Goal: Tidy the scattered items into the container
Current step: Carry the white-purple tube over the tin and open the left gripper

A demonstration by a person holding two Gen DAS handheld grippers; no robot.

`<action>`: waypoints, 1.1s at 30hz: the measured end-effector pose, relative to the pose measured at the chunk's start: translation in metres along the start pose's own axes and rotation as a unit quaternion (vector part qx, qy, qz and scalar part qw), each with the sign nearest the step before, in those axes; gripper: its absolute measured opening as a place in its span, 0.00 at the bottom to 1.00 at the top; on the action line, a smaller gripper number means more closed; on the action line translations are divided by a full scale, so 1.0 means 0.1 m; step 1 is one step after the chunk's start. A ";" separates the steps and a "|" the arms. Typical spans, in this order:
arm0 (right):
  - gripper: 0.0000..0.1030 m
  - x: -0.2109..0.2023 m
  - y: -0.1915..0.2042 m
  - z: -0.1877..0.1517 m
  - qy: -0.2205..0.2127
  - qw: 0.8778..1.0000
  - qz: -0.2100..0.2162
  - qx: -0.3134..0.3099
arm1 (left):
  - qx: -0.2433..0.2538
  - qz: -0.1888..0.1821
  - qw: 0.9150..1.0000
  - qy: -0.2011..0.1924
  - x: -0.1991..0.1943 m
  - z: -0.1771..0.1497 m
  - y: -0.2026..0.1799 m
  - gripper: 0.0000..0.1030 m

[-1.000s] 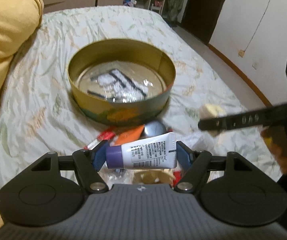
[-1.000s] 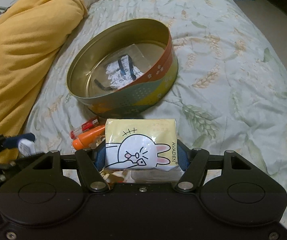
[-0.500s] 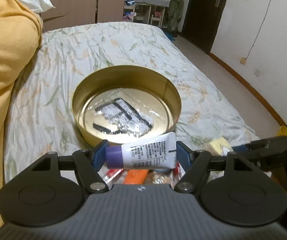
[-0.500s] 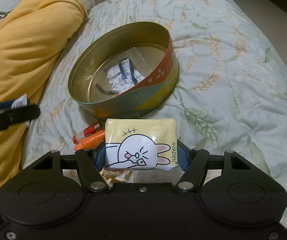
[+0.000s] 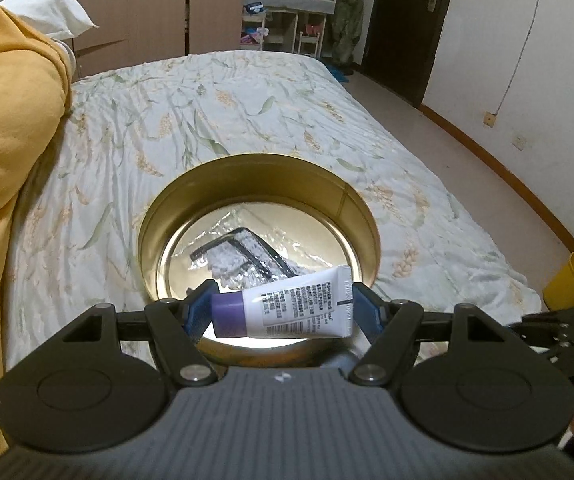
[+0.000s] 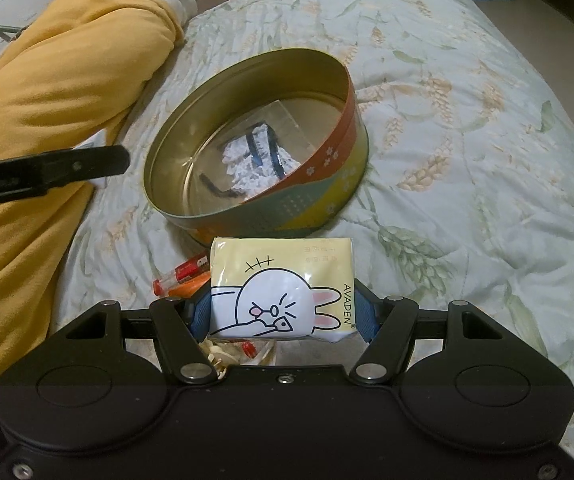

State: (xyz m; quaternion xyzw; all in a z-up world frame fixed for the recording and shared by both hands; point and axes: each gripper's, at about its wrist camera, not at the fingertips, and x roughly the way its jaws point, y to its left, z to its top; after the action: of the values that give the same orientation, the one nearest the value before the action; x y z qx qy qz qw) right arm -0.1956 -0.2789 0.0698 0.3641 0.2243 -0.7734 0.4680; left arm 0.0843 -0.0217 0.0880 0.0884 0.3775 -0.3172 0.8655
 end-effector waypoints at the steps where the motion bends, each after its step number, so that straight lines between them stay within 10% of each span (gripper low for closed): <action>1: 0.63 0.00 -0.01 0.01 0.000 1.000 0.000 0.001 | 0.000 0.001 1.000 0.000 0.03 0.02 0.01 0.72; 19: 0.63 0.06 -0.10 0.08 0.001 1.000 0.006 0.009 | 0.014 0.024 1.000 0.009 0.60 0.30 0.10 0.72; 26: 0.63 0.07 -0.15 0.09 0.001 1.000 0.002 0.017 | -0.008 0.037 0.999 -0.012 0.65 0.37 0.20 0.99; 33: 0.63 0.04 -0.21 0.10 -0.004 1.000 0.002 0.027 | -0.013 0.023 1.000 0.003 0.44 0.19 0.39 1.00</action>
State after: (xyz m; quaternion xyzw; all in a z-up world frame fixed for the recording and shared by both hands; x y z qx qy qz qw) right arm -0.2189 -0.2785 0.0735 0.3742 0.2004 -0.7797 0.4602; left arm 0.1426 -0.0196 0.0672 0.0866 0.3820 -0.2915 0.8727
